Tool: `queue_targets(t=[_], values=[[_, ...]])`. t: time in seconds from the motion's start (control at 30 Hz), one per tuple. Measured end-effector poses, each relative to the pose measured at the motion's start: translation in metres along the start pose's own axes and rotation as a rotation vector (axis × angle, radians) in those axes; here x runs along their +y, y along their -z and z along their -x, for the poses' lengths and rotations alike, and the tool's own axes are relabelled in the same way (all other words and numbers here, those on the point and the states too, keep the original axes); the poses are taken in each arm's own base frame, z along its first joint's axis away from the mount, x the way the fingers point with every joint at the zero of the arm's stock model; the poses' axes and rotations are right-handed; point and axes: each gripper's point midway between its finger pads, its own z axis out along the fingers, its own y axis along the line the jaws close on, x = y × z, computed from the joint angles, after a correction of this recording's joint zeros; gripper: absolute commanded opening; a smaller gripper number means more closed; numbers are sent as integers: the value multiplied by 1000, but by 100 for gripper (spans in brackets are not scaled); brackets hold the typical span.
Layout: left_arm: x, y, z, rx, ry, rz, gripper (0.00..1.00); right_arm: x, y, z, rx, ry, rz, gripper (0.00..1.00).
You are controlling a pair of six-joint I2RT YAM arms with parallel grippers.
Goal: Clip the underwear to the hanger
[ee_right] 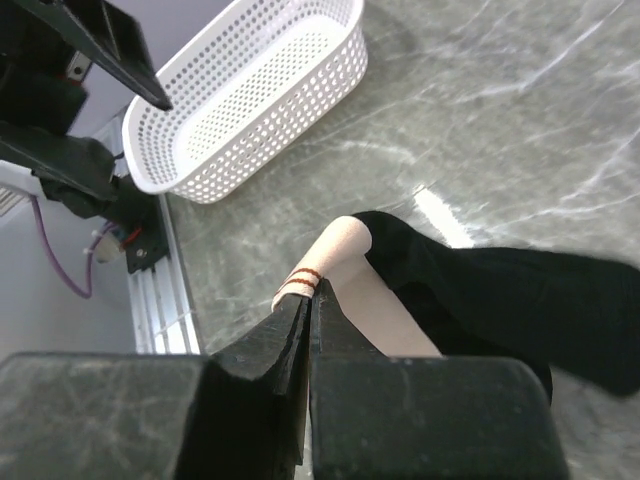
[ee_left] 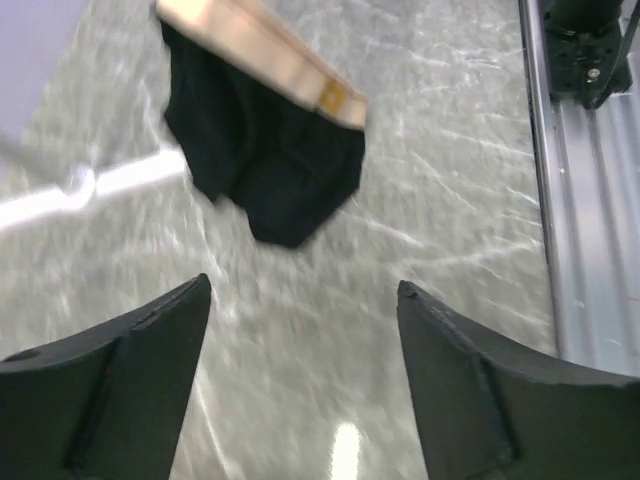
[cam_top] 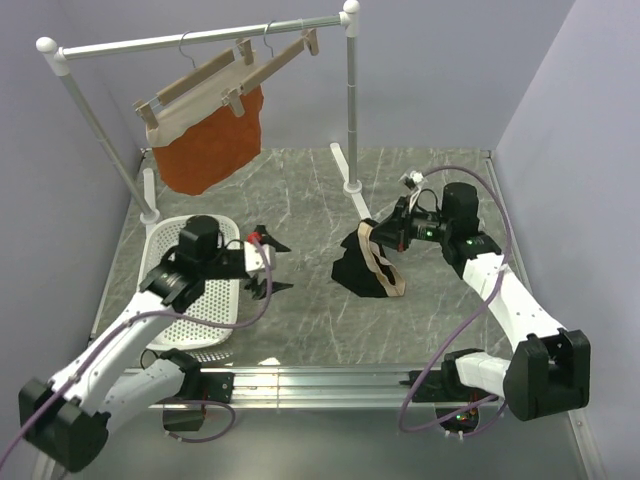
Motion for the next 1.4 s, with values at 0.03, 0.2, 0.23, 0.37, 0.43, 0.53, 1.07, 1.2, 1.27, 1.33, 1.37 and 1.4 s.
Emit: queue_targets(t=[0.03, 0.2, 0.23, 0.37, 0.43, 0.53, 1.07, 1.2, 1.27, 1.33, 1.37, 1.4], values=[[3, -8, 1, -6, -27, -14, 77, 1, -1, -3, 6, -10, 4, 0], [-1, -56, 11, -66, -253, -99, 69, 3, -9, -24, 49, 1, 3, 0], [-3, -64, 14, -82, -298, -108, 65, 1, -11, -29, 59, 13, -4, 0], [0, -93, 17, -115, -423, -114, 58, -11, -11, -52, 103, 39, -52, 0], [1, -105, 14, -120, -455, -115, 57, -16, -9, -63, 125, 41, -76, 0], [1, -122, 6, -114, -480, -122, 60, -21, -9, -76, 148, 40, -97, 0], [1, -171, -22, -76, -586, -126, 55, -12, -16, -94, 186, 48, -72, 0], [4, -176, -29, -61, -616, -129, 49, -12, -16, -94, 187, 54, -71, 0], [7, -179, -32, -51, -622, -125, 42, -12, -16, -94, 188, 59, -69, 0], [9, -182, -35, -42, -635, -121, 29, -12, -16, -95, 192, 65, -65, 0], [10, -183, -36, -39, -640, -121, 24, -12, -17, -96, 194, 67, -64, 0], [11, -184, -37, -36, -647, -120, 21, -12, -16, -97, 199, 66, -64, 0]])
